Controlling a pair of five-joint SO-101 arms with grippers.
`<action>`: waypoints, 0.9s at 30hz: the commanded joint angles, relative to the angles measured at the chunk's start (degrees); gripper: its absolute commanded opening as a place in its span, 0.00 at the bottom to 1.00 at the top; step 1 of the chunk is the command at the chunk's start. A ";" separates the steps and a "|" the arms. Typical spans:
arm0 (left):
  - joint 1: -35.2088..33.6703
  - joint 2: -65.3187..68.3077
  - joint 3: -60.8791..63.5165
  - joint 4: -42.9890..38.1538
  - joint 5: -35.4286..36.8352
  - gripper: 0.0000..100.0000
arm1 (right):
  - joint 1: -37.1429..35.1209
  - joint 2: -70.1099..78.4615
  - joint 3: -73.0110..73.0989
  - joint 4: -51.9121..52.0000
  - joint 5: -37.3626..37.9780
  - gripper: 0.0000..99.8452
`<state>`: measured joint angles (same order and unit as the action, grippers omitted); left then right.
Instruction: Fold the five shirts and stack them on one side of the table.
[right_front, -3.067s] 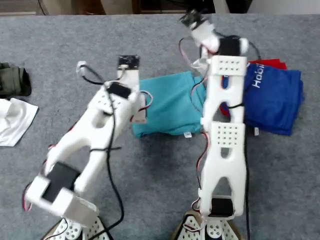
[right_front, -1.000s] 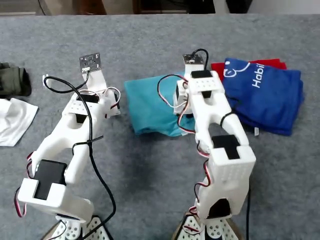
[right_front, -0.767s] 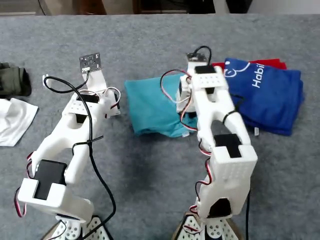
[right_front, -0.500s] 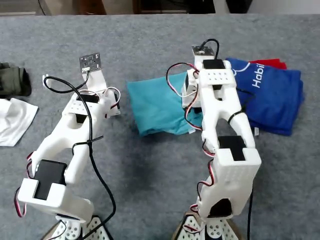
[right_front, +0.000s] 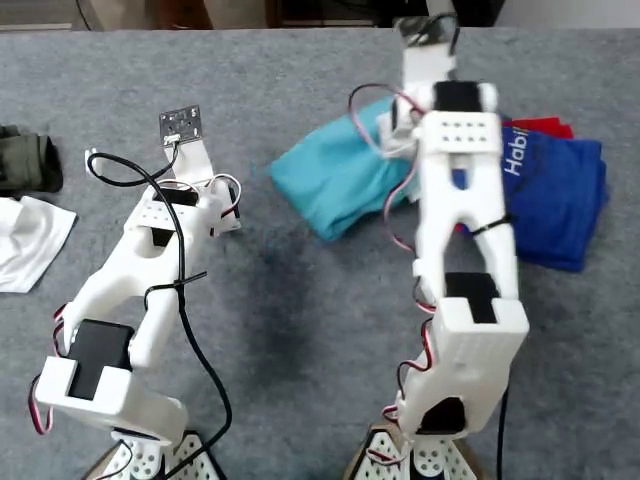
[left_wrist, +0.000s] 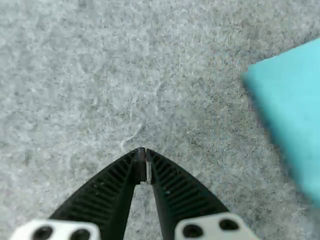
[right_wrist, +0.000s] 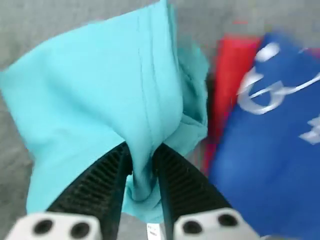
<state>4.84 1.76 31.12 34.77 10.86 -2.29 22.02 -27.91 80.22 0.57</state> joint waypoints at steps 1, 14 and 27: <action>-0.53 -0.22 -2.64 -0.35 -0.35 0.02 | 4.97 -3.65 -7.34 -0.09 6.33 0.00; -0.53 -0.13 -2.55 -0.35 -0.35 0.02 | 26.95 -3.38 -8.48 -2.29 18.29 0.00; -0.53 0.04 -2.55 -0.35 -0.35 0.02 | 33.01 0.84 -7.60 -1.32 20.84 0.00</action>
<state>4.84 2.11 31.12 34.77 10.86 30.51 23.78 -34.07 77.14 20.70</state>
